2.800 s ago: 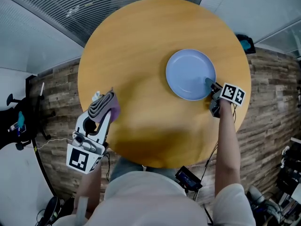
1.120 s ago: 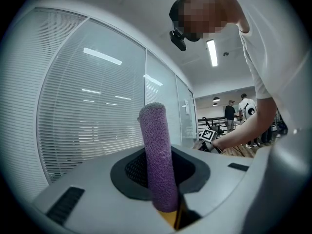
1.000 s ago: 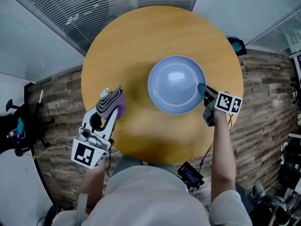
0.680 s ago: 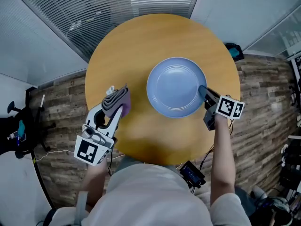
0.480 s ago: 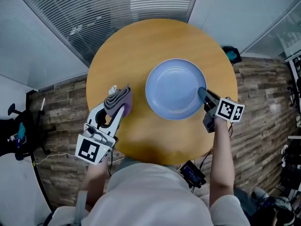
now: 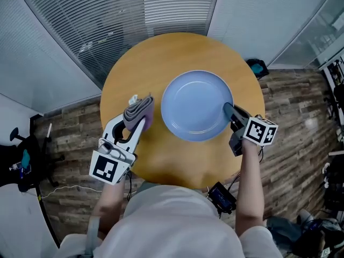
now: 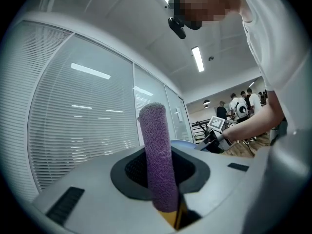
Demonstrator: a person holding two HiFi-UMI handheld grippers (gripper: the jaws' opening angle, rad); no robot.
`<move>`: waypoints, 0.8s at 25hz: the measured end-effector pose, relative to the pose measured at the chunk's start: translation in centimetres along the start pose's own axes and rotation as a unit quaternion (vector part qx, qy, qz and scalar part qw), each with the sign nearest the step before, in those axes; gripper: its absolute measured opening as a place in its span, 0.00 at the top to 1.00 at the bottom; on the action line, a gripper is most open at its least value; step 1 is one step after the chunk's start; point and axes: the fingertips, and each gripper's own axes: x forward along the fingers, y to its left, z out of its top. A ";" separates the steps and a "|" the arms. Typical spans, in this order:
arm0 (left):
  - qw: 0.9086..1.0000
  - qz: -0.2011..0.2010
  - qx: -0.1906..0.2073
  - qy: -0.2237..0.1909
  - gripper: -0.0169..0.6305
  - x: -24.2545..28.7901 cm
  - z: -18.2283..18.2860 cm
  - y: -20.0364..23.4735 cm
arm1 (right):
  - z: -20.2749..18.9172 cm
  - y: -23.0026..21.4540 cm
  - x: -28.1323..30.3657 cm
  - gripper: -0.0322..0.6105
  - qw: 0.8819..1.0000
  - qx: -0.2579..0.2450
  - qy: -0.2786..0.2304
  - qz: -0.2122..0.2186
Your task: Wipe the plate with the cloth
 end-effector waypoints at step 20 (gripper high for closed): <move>0.999 0.002 0.040 0.019 0.85 2.8 1.7 -1.5 | 0.9 4.4 -3.7 0.90 0.997 -0.075 -0.011 -0.016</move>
